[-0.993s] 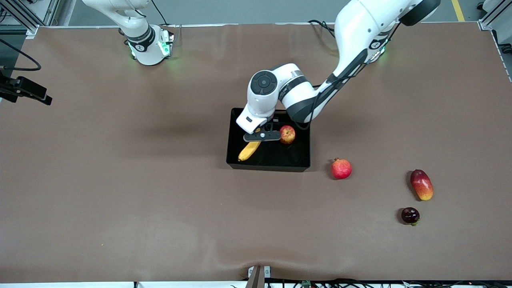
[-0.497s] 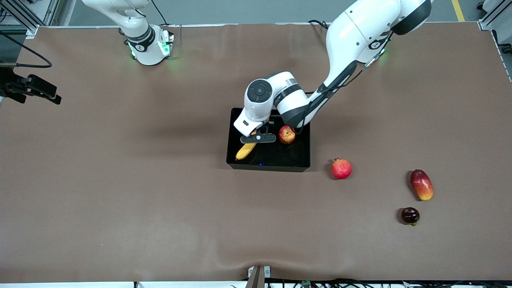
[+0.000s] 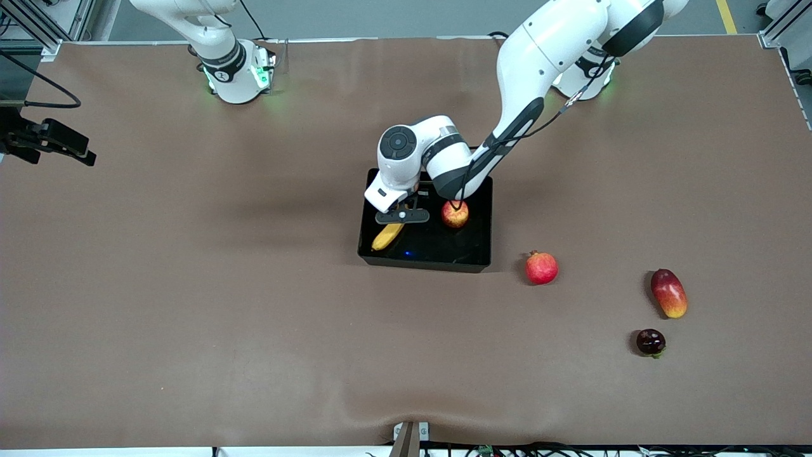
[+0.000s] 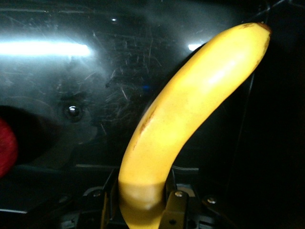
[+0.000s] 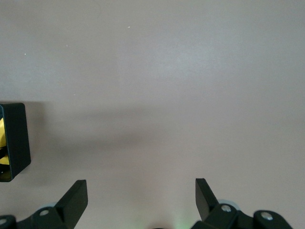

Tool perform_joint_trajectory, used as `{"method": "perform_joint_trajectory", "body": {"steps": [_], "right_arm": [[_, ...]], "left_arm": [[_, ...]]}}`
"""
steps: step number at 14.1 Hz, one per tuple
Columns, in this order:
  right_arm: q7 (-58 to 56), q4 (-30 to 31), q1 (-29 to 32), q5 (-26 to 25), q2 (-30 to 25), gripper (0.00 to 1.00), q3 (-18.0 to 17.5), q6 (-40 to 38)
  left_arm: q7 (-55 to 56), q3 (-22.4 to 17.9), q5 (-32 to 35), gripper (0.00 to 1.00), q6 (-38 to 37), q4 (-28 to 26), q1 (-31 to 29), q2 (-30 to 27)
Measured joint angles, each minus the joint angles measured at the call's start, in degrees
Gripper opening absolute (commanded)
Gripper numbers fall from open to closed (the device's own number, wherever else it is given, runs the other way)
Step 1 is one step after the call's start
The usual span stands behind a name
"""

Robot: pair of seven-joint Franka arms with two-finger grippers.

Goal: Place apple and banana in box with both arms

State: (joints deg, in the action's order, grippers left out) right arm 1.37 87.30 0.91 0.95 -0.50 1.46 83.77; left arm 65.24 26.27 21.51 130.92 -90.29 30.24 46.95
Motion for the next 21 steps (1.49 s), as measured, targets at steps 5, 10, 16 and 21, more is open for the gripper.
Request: {"method": "perform_joint_trajectory", "body": {"steps": [5, 10, 16, 21], "right_arm": [[0.0, -0.03, 0.0, -0.01, 0.0, 1.0, 0.03, 0.21], [0.0, -0.03, 0.15, -0.05, 0.0, 1.0, 0.23, 0.23], [0.0, -0.09, 0.28, -0.05, 0.0, 1.0, 0.45, 0.44], [0.0, -0.29, 0.36, -0.05, 0.0, 1.0, 0.47, 0.47]], "left_arm": [[0.56, -1.02, 1.7, 1.0, 0.44, 1.53, 0.53, 0.06], [0.53, -1.8, 2.69, 1.0, -1.25, 5.72, -3.02, -3.62], [-3.17, -1.65, 2.66, 1.0, -11.9, 5.99, -11.93, -13.7], [-4.65, -1.56, 0.9, 1.0, -17.96, 5.98, -16.35, -18.35]]}}
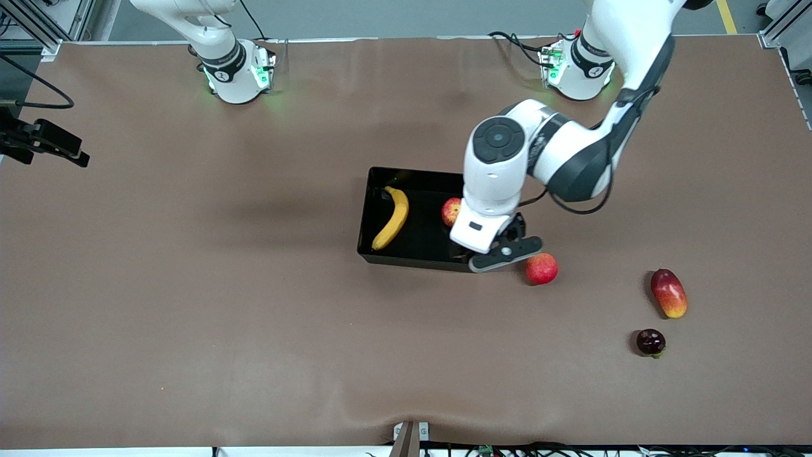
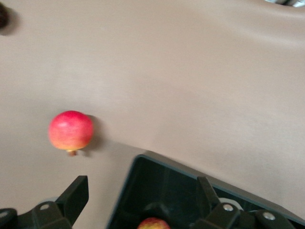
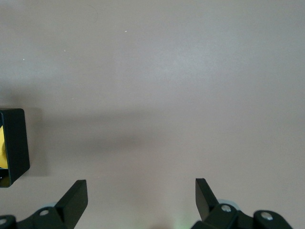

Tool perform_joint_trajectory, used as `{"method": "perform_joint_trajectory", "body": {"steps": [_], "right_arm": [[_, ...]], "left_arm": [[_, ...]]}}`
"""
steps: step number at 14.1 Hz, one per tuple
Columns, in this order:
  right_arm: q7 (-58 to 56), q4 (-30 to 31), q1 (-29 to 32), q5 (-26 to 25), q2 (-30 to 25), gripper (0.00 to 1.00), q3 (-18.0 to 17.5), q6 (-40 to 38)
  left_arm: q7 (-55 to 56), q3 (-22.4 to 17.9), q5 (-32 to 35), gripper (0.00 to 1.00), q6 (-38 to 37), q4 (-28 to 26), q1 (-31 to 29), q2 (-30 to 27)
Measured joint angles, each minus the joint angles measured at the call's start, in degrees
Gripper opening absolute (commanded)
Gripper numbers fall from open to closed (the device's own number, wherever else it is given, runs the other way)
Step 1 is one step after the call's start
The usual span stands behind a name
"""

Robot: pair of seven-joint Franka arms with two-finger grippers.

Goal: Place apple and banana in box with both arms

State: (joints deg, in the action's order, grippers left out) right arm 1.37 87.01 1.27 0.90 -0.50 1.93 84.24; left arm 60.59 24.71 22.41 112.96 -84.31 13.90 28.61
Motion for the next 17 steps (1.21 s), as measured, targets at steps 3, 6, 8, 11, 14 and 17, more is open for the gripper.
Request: {"method": "perform_joint_trajectory", "body": {"steps": [3, 6, 8, 11, 14, 17], "right_arm": [[0.0, -0.04, 0.02, 0.02, 0.0, 1.0, 0.01, 0.0], [0.0, -0.04, 0.03, 0.02, 0.0, 1.0, 0.01, 0.0], [0.0, -0.04, 0.03, 0.03, 0.0, 1.0, 0.02, 0.0], [0.01, -0.04, 0.03, 0.03, 0.0, 1.0, 0.02, 0.0], [0.01, -0.05, 0.03, 0.04, 0.0, 1.0, 0.02, 0.0], [0.01, -0.05, 0.03, 0.04, 0.0, 1.0, 0.02, 0.0]], "left_arm": [[-1.02, 0.02, -4.06, 1.0, -3.74, 0.0, -2.33, -4.03], [-1.95, 0.02, -5.87, 1.0, -7.57, -0.04, -4.33, -7.8], [-2.59, 0.03, -6.04, 1.0, -9.84, -0.06, -6.05, -9.92], [-6.78, 0.03, -6.23, 1.0, -14.57, -0.07, -8.0, -12.87], [-12.07, 0.05, -9.36, 1.0, -19.6, 0.0, -8.1, -17.25], [-18.18, -0.05, -11.03, 1.0, -20.98, -0.11, -9.39, -21.35]]}}
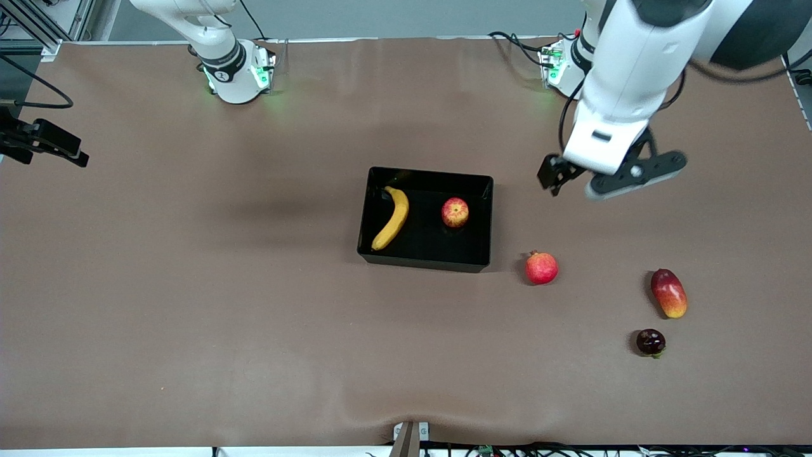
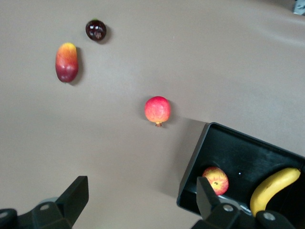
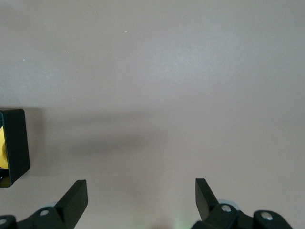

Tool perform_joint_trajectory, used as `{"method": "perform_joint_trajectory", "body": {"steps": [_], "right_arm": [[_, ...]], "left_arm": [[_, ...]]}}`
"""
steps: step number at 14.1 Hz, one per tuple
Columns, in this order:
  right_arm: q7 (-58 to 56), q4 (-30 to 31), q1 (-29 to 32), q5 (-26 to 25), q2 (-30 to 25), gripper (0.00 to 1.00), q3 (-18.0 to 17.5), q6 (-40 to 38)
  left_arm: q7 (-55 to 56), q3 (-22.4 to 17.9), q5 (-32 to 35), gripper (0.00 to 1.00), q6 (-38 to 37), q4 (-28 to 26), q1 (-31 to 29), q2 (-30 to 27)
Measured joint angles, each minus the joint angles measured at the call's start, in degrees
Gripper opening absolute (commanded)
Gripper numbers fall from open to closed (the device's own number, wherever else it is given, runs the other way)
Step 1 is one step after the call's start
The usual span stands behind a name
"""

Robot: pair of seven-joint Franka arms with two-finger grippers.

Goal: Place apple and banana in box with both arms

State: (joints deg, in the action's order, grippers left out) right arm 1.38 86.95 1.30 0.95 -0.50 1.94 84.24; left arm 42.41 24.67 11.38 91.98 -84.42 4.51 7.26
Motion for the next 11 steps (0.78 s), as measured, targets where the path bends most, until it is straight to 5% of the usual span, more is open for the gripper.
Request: {"method": "perform_joint_trajectory", "body": {"steps": [11], "right_arm": [[0.0, 0.0, -0.01, 0.02, 0.13, 1.0, -0.1, 0.0]], "left_arm": [[-10.44, -0.65, 1.5, 1.0, 5.1, -1.3, -4.92, 3.1]]}}
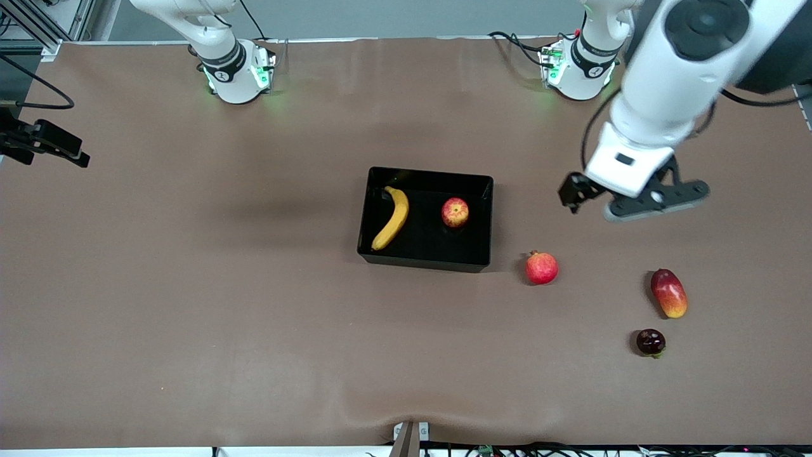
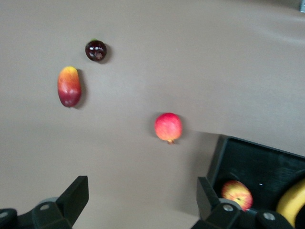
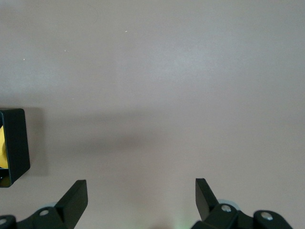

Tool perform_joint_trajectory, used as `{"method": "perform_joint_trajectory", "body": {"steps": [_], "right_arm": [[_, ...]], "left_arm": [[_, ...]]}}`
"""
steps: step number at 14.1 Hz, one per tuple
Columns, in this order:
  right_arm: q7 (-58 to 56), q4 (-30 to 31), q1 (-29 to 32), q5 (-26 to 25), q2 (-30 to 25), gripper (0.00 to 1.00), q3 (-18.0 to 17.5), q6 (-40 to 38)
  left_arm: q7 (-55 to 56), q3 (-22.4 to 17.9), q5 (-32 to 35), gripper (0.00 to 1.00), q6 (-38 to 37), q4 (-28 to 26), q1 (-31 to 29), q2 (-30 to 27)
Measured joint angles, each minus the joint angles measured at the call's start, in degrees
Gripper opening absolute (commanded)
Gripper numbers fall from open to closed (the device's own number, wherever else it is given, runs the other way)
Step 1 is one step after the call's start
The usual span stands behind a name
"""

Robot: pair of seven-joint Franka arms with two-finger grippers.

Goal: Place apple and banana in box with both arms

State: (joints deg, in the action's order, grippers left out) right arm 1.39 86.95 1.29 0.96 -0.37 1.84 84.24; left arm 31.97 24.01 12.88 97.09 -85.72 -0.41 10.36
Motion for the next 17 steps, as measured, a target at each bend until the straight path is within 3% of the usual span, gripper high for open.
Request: {"method": "perform_joint_trajectory", "body": {"steps": [2, 5, 9, 17], "right_arm": [[0.0, 0.0, -0.01, 0.0, 0.06, 1.0, -0.04, 0.0], [0.0, 0.0, -0.02, 0.01, 0.14, 1.0, -0.07, 0.0], [0.0, 0.0, -0.02, 0.01, 0.18, 1.0, -0.08, 0.0], [0.0, 0.01, -0.02, 0.02, 0.52, 1.0, -0.13, 0.0]], "left_arm": [[-6.95, -3.28, -0.21, 1.0, 0.18, 0.15, -1.0, -0.38], [-16.78, -12.42, -4.26, 1.0, 0.09, 0.13, 1.72, -2.0], [-20.12, -19.69, -5.8, 1.0, -2.08, -2.32, 6.17, -6.81], [-21.31, -23.59, -6.34, 1.0, -6.49, -6.92, 8.03, -14.0]]}}
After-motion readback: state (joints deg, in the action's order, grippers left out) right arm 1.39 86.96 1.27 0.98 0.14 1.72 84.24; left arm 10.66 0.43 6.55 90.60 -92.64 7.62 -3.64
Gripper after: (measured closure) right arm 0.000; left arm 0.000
